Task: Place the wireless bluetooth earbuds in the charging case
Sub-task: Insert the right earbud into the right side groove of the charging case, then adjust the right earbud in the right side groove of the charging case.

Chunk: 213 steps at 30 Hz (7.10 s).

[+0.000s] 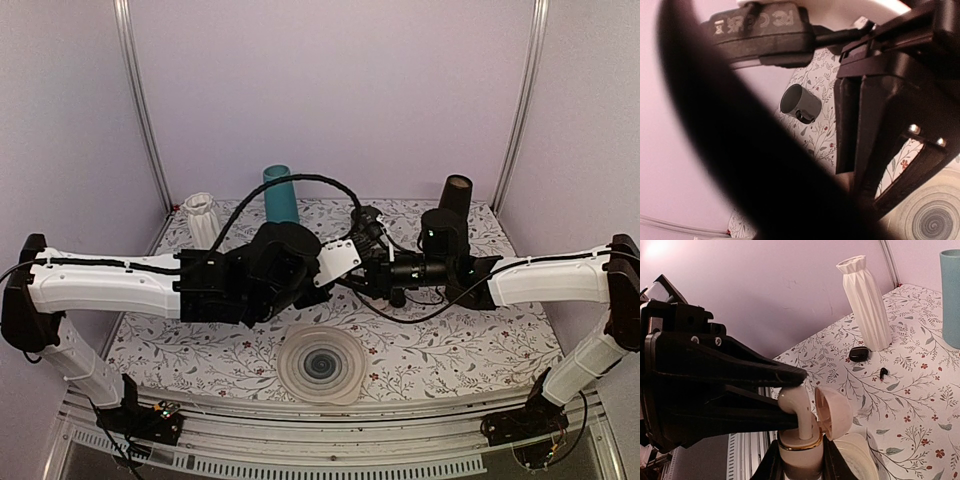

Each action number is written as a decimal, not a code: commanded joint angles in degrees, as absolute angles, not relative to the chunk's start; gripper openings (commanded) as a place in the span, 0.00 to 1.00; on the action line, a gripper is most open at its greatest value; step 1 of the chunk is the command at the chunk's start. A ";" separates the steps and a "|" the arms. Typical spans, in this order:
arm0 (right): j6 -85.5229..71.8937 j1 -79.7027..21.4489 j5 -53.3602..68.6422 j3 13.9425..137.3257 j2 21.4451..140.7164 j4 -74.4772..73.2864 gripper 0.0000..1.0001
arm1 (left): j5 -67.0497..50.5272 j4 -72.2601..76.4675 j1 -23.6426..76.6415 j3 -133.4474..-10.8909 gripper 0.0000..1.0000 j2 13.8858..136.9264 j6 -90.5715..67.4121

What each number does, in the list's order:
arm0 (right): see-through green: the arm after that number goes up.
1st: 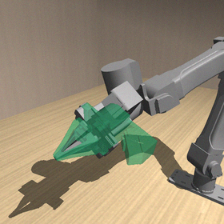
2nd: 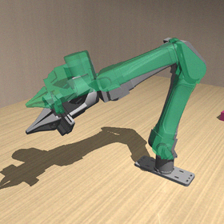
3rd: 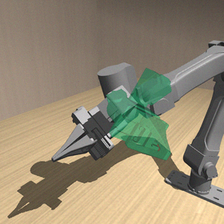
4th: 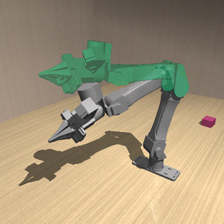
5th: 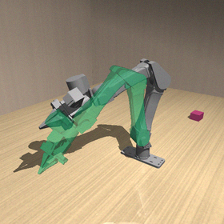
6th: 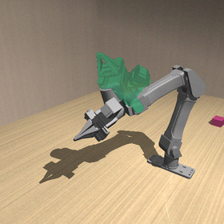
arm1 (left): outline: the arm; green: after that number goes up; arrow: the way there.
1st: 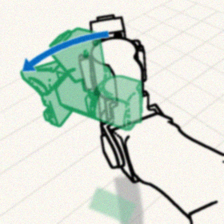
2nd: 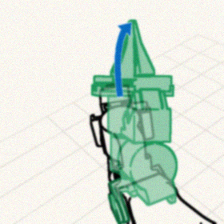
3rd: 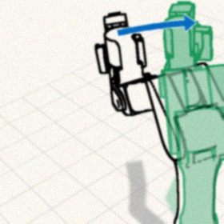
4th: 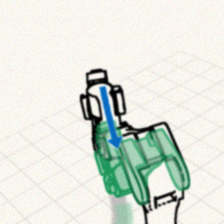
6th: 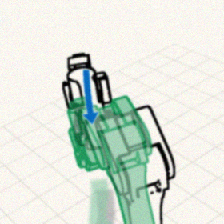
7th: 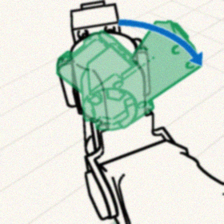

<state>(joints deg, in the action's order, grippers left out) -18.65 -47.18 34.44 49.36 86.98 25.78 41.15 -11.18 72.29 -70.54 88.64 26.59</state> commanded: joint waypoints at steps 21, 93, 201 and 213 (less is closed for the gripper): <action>-17.09 -47.37 33.29 51.24 84.54 29.22 0.04 | 36.46 -12.02 74.00 -72.44 0.24 88.15 27.50; -21.06 -47.51 26.04 39.63 82.65 60.67 0.03 | 31.84 -14.91 72.71 -78.05 0.26 88.38 25.39; -4.45 -50.81 10.49 41.24 89.45 69.19 0.04 | 29.01 -24.49 65.70 -95.06 0.34 90.13 -4.07; -0.61 -51.38 14.42 41.21 88.10 68.97 0.04 | 17.93 -28.83 56.86 -96.69 0.31 88.34 -13.27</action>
<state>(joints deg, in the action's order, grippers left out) -1.67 -51.00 11.55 39.94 90.26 68.90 23.70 -27.35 59.48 -95.11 90.61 -10.92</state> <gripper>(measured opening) 0.209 0.308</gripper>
